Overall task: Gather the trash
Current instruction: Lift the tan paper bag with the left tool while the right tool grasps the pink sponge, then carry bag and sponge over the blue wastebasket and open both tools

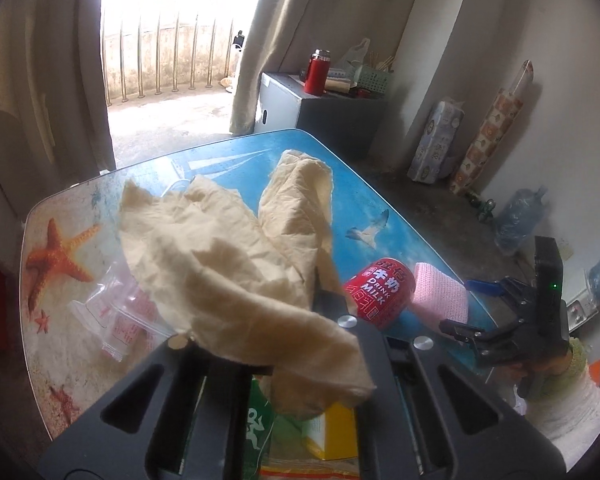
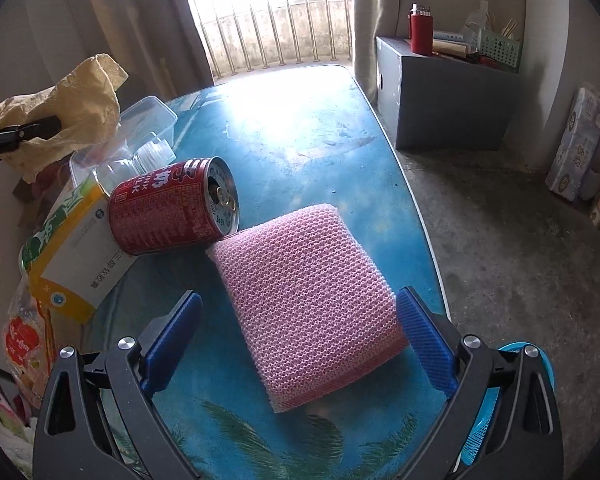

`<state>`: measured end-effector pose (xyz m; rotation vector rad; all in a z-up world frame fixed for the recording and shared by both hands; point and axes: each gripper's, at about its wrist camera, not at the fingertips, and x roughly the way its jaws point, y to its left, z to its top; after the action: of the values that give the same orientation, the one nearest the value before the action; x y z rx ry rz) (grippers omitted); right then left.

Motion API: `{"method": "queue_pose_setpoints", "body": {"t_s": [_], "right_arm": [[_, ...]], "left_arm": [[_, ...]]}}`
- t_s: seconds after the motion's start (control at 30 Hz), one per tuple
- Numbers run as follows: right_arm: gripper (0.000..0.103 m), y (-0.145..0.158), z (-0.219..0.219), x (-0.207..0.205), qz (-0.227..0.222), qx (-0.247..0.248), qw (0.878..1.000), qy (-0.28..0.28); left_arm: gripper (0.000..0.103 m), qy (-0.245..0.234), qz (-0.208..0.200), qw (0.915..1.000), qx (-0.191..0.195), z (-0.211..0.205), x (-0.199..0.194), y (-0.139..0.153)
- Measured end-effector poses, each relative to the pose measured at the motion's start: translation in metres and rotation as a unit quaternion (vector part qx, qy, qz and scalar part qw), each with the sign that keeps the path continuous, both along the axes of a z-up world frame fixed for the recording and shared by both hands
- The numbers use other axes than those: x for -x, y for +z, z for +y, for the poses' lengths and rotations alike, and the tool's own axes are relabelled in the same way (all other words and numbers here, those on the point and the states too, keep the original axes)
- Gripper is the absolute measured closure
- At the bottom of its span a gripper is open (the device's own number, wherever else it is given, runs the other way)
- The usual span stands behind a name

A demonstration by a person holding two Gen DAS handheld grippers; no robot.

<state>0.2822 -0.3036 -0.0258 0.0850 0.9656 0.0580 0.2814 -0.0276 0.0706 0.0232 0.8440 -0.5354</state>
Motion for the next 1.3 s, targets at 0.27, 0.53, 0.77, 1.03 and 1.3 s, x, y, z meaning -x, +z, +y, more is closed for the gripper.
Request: {"method": "queue_pose_setpoints", "body": {"t_s": [0.27, 0.53, 0.77, 1.03, 1.3], "right_arm": [[0.008, -0.002, 0.001, -0.010, -0.004, 0.045, 0.999, 0.011], [0.007, -0.010, 0.018, -0.018, 0.012, 0.087, 0.993, 0.081], [0.022, -0.007, 0.018, 0.001, 0.010, 0.083, 0.995, 0.054], [0.027, -0.002, 0.010, 0.025, 0.001, 0.016, 1.000, 0.023], [0.029, 0.006, -0.028, 0.066, -0.027, -0.090, 0.995, -0.041]], "left_arm": [[0.098, -0.002, -0.064, 0.9971, -0.041, -0.004, 0.041, 0.028], [0.098, -0.007, -0.092, 0.9954, -0.028, 0.001, 0.078, 0.054], [0.098, -0.019, -0.089, 0.9957, -0.017, -0.011, 0.100, 0.055], [0.098, -0.037, -0.096, 0.9946, -0.016, -0.026, 0.119, 0.057], [0.098, -0.068, -0.089, 0.9935, -0.020, -0.055, 0.126, 0.053]]}}
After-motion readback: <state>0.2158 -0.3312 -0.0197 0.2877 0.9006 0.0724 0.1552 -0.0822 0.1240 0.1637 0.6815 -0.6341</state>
